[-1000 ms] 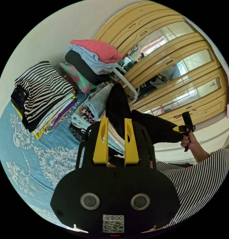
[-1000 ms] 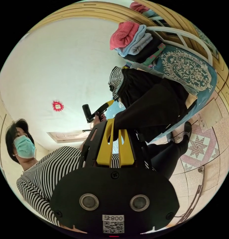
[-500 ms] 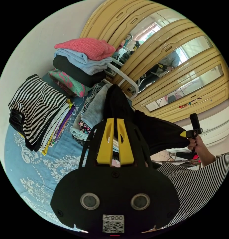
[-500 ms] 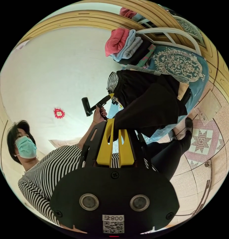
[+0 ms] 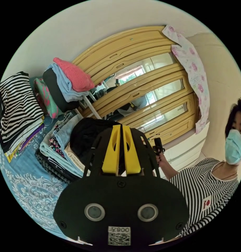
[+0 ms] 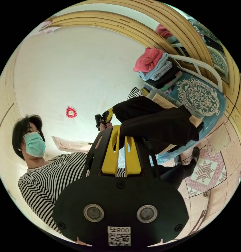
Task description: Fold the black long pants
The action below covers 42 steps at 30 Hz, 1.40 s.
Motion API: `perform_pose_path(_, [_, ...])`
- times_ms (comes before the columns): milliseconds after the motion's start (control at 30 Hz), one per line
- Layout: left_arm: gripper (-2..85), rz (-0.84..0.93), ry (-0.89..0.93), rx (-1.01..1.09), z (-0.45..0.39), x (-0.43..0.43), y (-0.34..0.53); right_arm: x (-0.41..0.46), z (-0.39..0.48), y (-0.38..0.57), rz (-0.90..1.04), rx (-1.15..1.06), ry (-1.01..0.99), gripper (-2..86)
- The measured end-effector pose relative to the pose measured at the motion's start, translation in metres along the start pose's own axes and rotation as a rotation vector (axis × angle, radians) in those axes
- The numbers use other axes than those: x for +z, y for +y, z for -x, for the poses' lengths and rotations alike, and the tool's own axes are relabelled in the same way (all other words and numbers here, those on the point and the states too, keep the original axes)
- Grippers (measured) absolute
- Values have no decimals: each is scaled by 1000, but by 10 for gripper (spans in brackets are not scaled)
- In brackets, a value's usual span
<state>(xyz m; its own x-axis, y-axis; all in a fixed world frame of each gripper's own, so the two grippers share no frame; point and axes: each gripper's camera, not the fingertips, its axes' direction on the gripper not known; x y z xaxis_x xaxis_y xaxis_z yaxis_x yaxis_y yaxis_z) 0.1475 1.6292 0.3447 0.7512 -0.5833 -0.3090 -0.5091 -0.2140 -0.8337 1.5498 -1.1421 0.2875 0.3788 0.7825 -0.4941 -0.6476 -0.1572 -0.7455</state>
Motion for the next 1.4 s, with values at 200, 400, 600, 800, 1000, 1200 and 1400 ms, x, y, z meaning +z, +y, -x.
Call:
perform_pose_path(200, [13, -70, -45, 19, -19, -4, -10, 25, -3, 8, 281, -22, 371, 52])
perform_pose_path(400, [12, -85, -46, -29, -25, 28, -14, 22, -16, 47, 257, 16, 604, 82])
perform_pose_path(600, [12, 13, -67, 18, -47, 76, -21, 92, 79, 54, 82, -398, 445, 104])
perform_pose_path(800, [12, 29, -74, 13, -58, 105, -17, 167, 106, 65, 99, -598, 588, 111])
perform_pose_path(1000, [13, 51, -91, 13, -70, 126, -7, 193, 90, 77, 118, -565, 619, 72])
perform_pose_path(1200, [22, 3, -184, 69, -78, 114, 15, 197, 86, 96, 132, -592, 672, 28])
perform_pose_path(1400, [82, 82, -460, -144, -37, 113, 65, 180, 73, 105, 121, -543, 604, 22])
